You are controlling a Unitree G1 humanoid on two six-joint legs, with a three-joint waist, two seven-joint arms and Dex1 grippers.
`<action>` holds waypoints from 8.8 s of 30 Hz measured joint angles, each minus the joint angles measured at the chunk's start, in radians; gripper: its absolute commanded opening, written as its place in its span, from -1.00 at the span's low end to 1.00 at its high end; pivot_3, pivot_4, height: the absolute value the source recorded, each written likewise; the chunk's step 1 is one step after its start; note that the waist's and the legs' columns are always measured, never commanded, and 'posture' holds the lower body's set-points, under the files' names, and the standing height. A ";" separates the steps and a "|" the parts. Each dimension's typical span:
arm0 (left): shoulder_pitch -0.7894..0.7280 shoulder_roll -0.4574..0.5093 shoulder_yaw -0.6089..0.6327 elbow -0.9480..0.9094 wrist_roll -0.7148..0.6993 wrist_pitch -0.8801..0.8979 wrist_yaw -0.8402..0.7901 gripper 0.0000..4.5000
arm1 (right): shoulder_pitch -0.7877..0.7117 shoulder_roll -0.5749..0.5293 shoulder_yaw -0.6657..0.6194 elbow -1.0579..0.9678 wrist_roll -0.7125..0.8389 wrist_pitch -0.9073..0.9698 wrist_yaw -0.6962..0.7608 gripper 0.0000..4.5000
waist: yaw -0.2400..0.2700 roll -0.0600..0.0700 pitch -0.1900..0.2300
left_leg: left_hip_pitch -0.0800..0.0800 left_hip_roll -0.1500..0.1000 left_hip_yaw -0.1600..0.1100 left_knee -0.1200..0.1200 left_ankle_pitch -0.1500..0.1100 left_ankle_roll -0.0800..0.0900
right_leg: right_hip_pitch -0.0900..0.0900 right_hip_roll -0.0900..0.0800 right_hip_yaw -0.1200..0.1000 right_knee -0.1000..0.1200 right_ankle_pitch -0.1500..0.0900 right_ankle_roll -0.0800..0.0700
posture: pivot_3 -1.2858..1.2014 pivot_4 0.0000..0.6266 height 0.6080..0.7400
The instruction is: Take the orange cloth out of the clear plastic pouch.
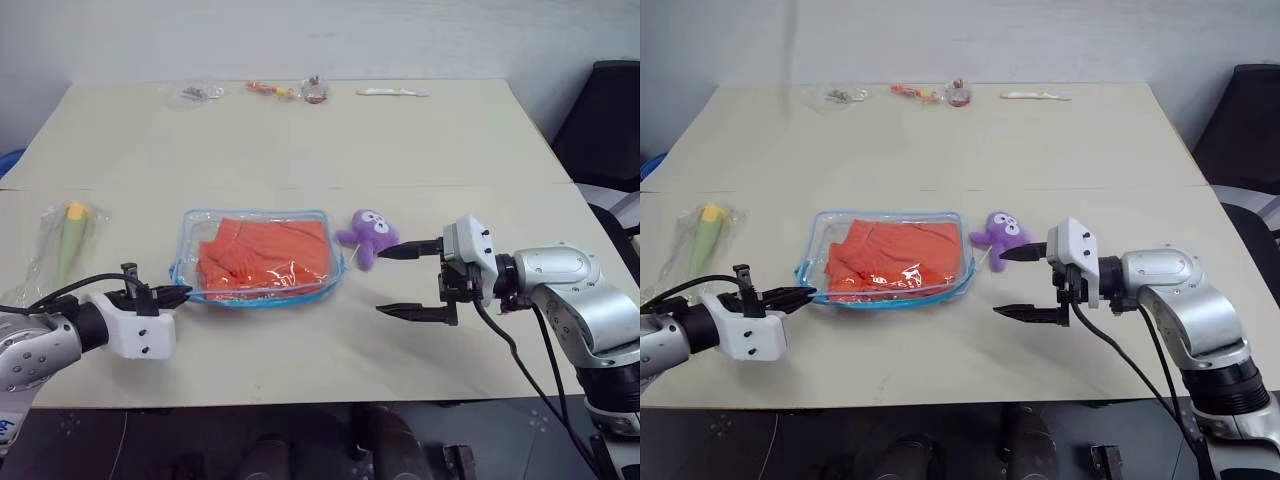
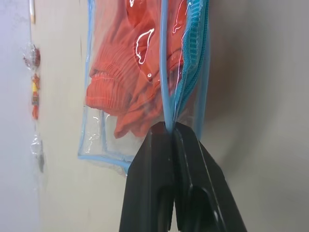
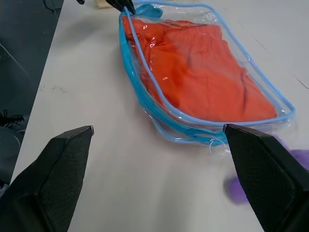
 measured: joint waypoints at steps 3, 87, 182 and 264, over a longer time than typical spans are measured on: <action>-0.005 0.011 -0.001 0.050 0.022 -0.067 0.010 -0.99 | 0.014 0.001 0.000 -0.008 0.006 0.000 0.001 1.00 | -0.001 0.000 0.000 | 0.000 0.000 0.000 0.000 0.000 0.000 | 0.000 0.000 0.000 0.000 0.000 0.000 | 0.03 -0.52 1.00; -0.116 0.170 0.267 -0.470 -1.427 1.325 -0.081 0.29 | 0.070 0.163 0.094 -0.066 -0.271 -0.354 -0.176 -0.73 | -0.029 0.004 0.001 | 0.001 0.002 0.002 -0.002 0.000 -0.007 | 0.000 0.009 0.006 0.001 -0.002 -0.004 | 0.03 -0.52 1.00; -0.438 -0.013 -0.377 -0.395 -1.029 1.325 -0.010 0.29 | -0.271 0.054 0.265 0.611 -0.335 -1.031 0.094 0.96 | -0.025 0.003 0.002 | 0.007 0.005 0.001 0.000 -0.001 -0.008 | 0.001 0.009 0.012 0.003 -0.003 -0.006 | 0.03 -0.52 1.00; -0.025 -0.014 -0.092 -0.610 -0.994 1.260 -0.100 -1.00 | -0.196 0.273 0.385 0.559 -0.549 -1.090 0.002 -0.99 | -0.007 0.003 0.002 | 0.007 0.006 0.000 0.001 -0.001 -0.008 | 0.002 0.009 0.012 0.003 -0.004 -0.006 | 0.03 -0.52 1.00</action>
